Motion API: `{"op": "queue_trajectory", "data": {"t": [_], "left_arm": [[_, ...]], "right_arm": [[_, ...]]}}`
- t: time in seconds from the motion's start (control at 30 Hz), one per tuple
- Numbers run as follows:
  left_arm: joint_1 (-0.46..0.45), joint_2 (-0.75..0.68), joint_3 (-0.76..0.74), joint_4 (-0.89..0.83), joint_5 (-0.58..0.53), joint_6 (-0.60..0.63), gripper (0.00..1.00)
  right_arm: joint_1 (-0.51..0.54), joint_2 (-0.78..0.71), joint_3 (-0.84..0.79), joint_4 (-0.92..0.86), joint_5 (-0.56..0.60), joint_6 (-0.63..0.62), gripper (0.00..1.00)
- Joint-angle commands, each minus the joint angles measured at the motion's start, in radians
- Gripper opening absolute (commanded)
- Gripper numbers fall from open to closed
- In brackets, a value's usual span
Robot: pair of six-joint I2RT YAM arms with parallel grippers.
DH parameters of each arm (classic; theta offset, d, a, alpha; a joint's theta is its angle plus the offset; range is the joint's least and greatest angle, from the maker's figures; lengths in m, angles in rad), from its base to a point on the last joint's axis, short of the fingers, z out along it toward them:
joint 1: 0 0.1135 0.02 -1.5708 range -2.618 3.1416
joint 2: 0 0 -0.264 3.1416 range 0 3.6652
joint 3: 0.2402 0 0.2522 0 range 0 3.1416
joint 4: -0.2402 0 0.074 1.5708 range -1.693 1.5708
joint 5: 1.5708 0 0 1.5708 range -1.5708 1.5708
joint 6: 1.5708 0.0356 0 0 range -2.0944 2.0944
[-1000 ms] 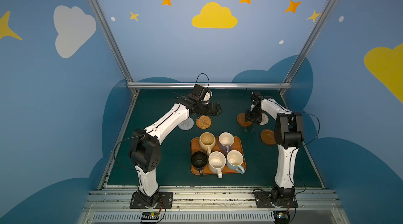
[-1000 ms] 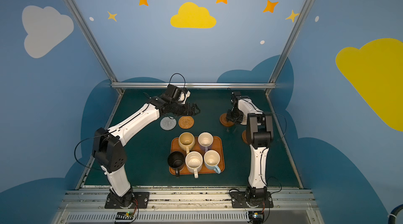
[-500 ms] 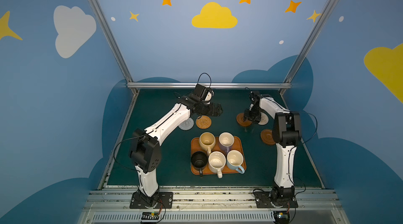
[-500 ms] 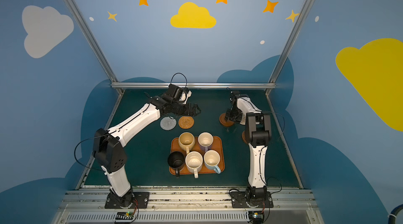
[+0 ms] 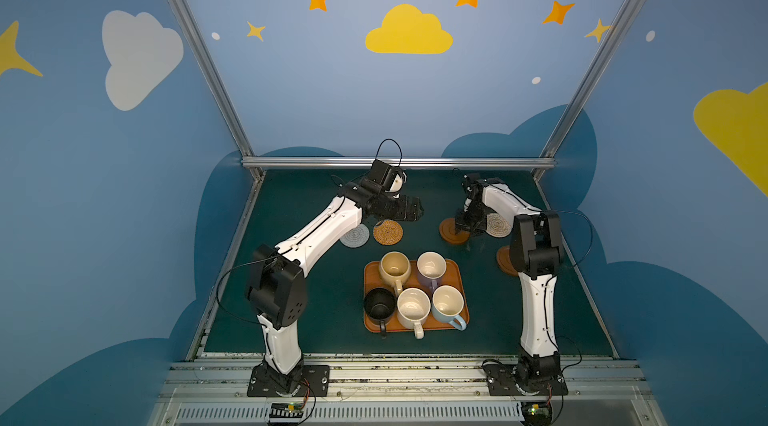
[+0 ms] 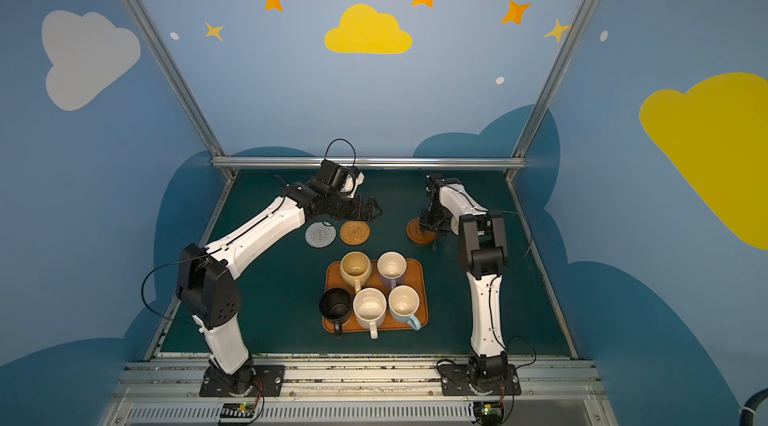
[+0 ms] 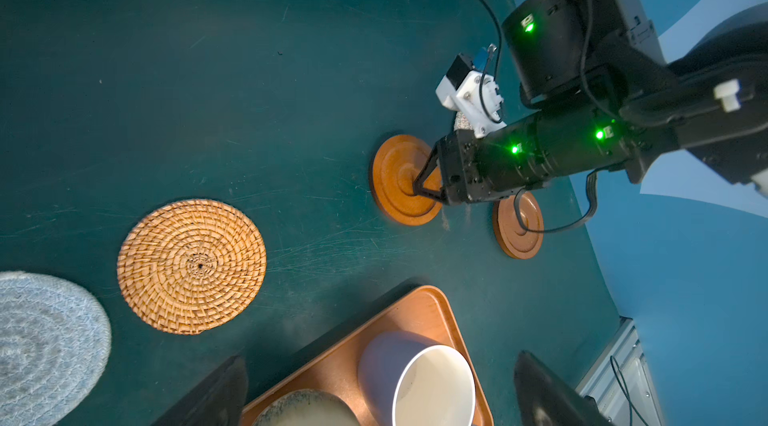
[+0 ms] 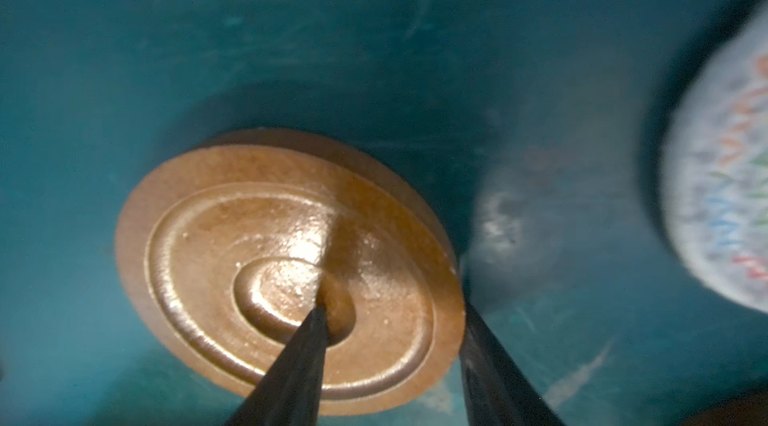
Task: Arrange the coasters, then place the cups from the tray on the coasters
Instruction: 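Slide the brown wooden coaster with the right gripper beside the rattan coaster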
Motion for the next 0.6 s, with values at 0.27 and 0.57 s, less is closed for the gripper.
{"op": "queue_trajectory", "data": {"t": [0.27, 0.57], "left_arm": [[0.061, -0.045, -0.151, 0.133, 0.056, -0.129, 1.00], [0.088, -0.071, -0.198, 0.161, 0.069, -0.136, 1.00]], "right_arm": [[0.095, 0.052, 0.079, -0.064, -0.053, 0.013, 0.50], [0.146, 0.115, 0.205, -0.097, -0.064, 0.050, 0.50]]}}
